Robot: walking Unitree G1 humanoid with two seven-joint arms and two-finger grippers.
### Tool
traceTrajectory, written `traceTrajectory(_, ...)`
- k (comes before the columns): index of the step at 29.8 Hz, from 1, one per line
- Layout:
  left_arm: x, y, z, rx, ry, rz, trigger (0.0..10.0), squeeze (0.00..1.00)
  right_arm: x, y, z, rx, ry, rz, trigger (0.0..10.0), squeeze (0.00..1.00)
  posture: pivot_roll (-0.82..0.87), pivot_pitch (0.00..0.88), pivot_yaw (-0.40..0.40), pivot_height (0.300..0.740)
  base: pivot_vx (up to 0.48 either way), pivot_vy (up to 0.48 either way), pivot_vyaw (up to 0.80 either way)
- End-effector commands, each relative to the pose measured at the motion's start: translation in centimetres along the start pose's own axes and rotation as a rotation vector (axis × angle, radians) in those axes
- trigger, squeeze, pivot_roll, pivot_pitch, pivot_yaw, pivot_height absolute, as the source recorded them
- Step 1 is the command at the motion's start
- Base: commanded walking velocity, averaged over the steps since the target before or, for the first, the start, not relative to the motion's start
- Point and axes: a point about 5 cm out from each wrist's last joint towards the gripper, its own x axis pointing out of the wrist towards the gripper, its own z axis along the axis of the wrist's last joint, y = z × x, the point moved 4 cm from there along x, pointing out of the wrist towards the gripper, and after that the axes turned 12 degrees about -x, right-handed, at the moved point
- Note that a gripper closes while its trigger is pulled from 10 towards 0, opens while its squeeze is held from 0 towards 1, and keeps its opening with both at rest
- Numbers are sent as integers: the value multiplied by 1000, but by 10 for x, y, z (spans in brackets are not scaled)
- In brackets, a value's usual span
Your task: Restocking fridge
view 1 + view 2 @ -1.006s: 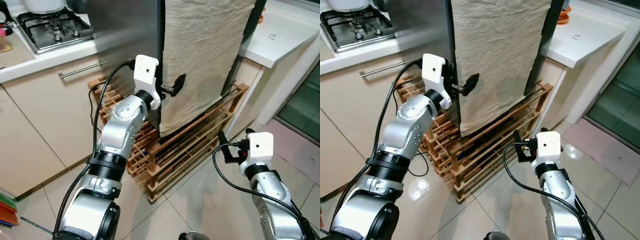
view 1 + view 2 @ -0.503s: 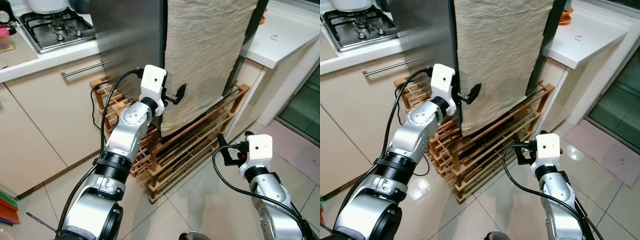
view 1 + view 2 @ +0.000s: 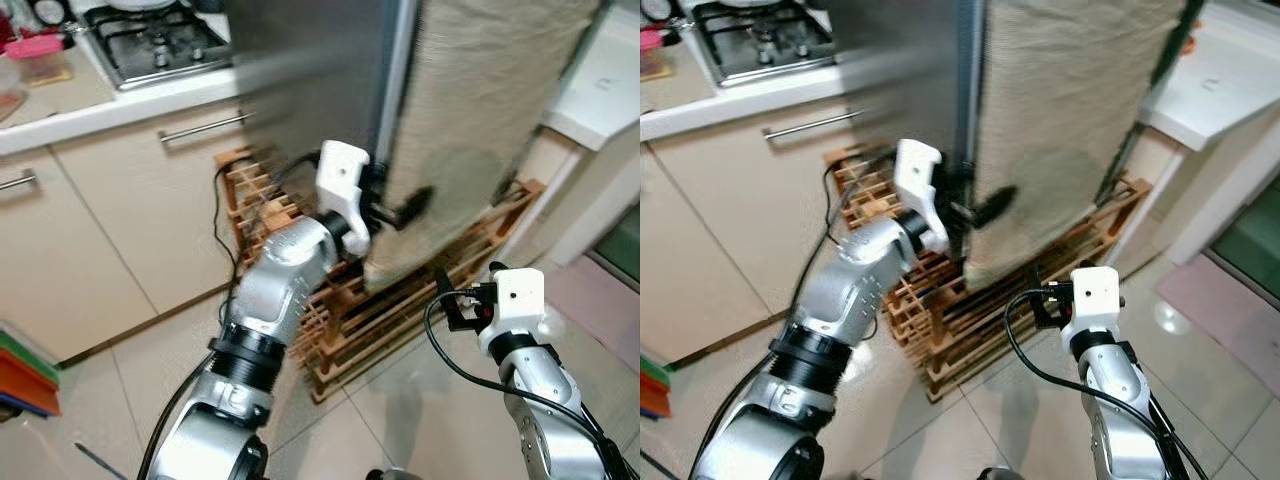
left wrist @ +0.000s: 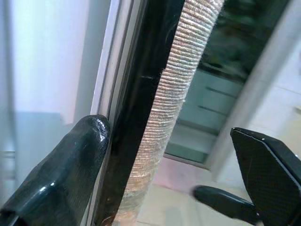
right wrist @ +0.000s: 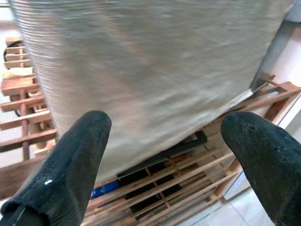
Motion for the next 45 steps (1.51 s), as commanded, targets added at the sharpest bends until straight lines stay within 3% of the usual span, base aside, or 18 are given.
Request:
traceTrajectory(1, 8, -22, 0, -20, 0, -91, 10000, 0, -2, -3, -2, -1, 10, -6, 10000, 0, -124, 31, -1, 740, 0, 0, 0)
traceTrajectory(7, 4, -21, 3, -17, 3, -90, 10000, 0, -6, -1, -4, 4, 16, 0, 10000, 0, -123, 37, 1, 740, 0, 0, 0)
traceTrajectory(11, 2, -17, 3, -13, 12, -70, 10000, 0, -23, -2, -17, -3, 60, 3, 10000, 0, -125, 38, 0, 740, 0, 0, 0)
traceTrajectory(15, 2, -17, 3, -17, 17, -67, 10000, 0, -45, -8, -52, -11, 181, -22, 10000, 0, -139, 48, 2, 740, 0, 0, 0)
traceTrajectory(19, 2, -17, 2, -18, 18, -67, 10000, 0, -50, -8, -74, 9, 244, -44, 10000, 0, -144, 49, 5, 740, 0, 0, 0)
traceTrajectory(21, 4, -20, 2, -21, 18, -79, 10000, 0, -56, -4, -107, 32, 347, -69, 10000, 0, -150, 49, 10, 740, 0, 0, 0)
traceTrajectory(27, 11, -42, 17, -69, -2, -171, 10000, 0, -73, 11, -164, 133, 605, -53, 10000, 0, -155, 51, 17, 740, 0, 0, 0)
traceTrajectory(34, 10, -68, 38, -82, -6, -286, 10000, 0, -72, 28, -187, 135, 712, -9, 10000, 0, -145, 51, 18, 740, 0, 0, 0)
traceTrajectory(38, 7, -77, 44, -104, 2, -339, 10000, 0, -69, 33, -189, 137, 722, 5, 10000, 0, -138, 53, 19, 740, 0, 0, 0)
traceTrajectory(39, 3, -87, 49, -154, 10, -396, 10000, 0, -69, 36, -192, 129, 738, 16, 10000, 0, -133, 54, 20, 740, 0, 0, 0)
traceTrajectory(41, -1, -92, 53, -174, 12, -424, 10000, 0, -69, 38, -194, 115, 747, 23, 10000, 0, -131, 55, 20, 740, 0, 0, 0)
traceTrajectory(43, -9, -100, 72, -286, -29, -502, 10000, 0, -67, 42, -195, 102, 757, 35, 10000, 0, -127, 57, 21, 740, 0, 0, 0)
traceTrajectory(44, -9, -100, 72, -286, -29, -502, 10000, 0, -67, 42, -195, 102, 757, 35, 10000, 0, -127, 57, 21, 740, 0, 0, 0)
traceTrajectory(45, -20, -103, 90, -346, -62, -565, 10000, 0, -64, 46, -195, 84, 757, 48, 10000, 0, -123, 55, 18, 740, 0, 0, 0)
